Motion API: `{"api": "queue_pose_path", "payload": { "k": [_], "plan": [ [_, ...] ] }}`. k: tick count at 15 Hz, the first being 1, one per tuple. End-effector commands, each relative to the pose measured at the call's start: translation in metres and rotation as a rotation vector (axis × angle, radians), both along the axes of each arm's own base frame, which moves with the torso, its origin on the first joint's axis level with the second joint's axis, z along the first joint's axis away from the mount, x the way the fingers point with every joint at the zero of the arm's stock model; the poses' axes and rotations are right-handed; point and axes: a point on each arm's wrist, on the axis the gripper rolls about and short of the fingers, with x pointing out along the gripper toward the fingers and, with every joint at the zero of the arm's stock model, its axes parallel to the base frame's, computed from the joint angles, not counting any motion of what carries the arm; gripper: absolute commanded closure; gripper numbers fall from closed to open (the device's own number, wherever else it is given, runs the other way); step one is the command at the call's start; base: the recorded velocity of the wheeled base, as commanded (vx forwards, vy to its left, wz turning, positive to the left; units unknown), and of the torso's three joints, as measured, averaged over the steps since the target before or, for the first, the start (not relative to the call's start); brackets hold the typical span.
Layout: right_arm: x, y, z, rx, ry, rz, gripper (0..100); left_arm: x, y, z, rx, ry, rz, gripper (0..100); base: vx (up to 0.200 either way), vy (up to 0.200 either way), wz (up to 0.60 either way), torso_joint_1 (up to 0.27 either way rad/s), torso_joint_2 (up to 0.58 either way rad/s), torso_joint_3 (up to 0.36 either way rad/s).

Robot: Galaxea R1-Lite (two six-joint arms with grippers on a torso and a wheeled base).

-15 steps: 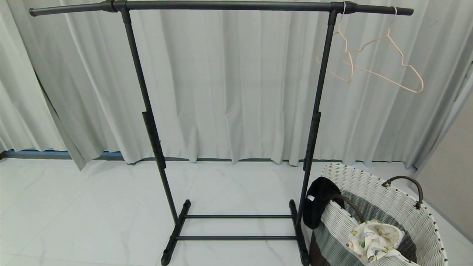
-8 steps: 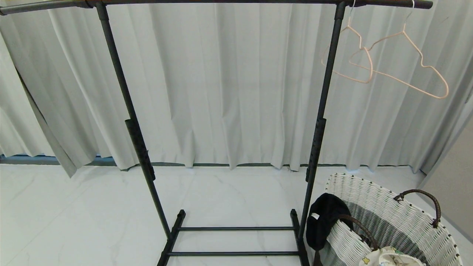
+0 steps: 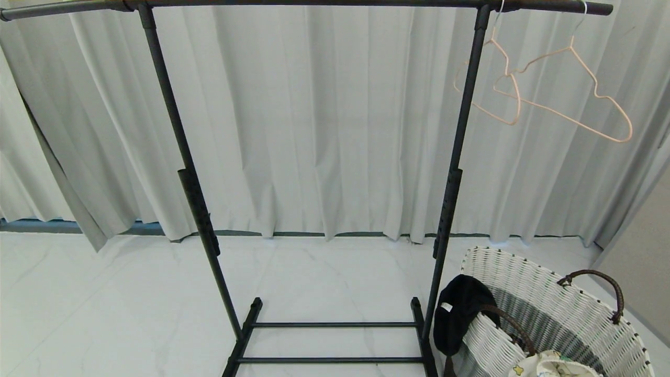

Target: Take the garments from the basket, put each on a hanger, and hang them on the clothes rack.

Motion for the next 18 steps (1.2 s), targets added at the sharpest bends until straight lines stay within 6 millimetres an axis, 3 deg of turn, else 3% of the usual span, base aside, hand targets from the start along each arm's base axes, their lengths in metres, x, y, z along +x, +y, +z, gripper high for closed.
{"api": "queue_pose_path", "payload": {
  "k": [1,2,4,7,10,13,18],
  "plan": [
    [-0.01,0.001,0.019,-0.12,0.05,0.069,0,0.0,0.0,0.0,0.0,0.0,0.001,0,0.0,0.0,0.0,0.0,0.0,0.0],
    [-0.003,-0.001,0.025,-0.168,0.103,0.109,0,0.0,0.0,0.0,0.0,0.0,0.001,0,0.0,0.0,0.0,0.0,0.0,0.0],
    [0.019,0.0,0.055,-0.205,0.215,0.158,0,0.0,0.0,0.0,0.0,0.0,0.0,0,0.0,0.0,0.0,0.0,0.0,0.0],
    [0.075,0.004,0.072,-0.325,0.482,0.211,0,0.0,0.0,0.0,0.0,0.0,0.001,0,0.0,0.0,0.0,0.0,0.0,0.0],
    [0.125,0.007,0.054,-0.447,0.737,0.264,0,0.0,0.0,0.0,0.0,0.0,0.0,0,0.0,0.0,0.0,0.0,0.0,0.0],
    [0.167,0.01,0.033,-0.445,0.842,0.284,0,0.0,0.0,0.0,0.0,0.0,0.0,0,0.0,0.0,0.0,0.0,0.0,0.0],
    [0.199,0.011,-0.012,-0.46,1.001,0.284,0,0.0,0.0,0.0,0.0,0.0,0.001,0,0.0,0.0,0.0,0.0,0.0,0.0]
  ]
}}
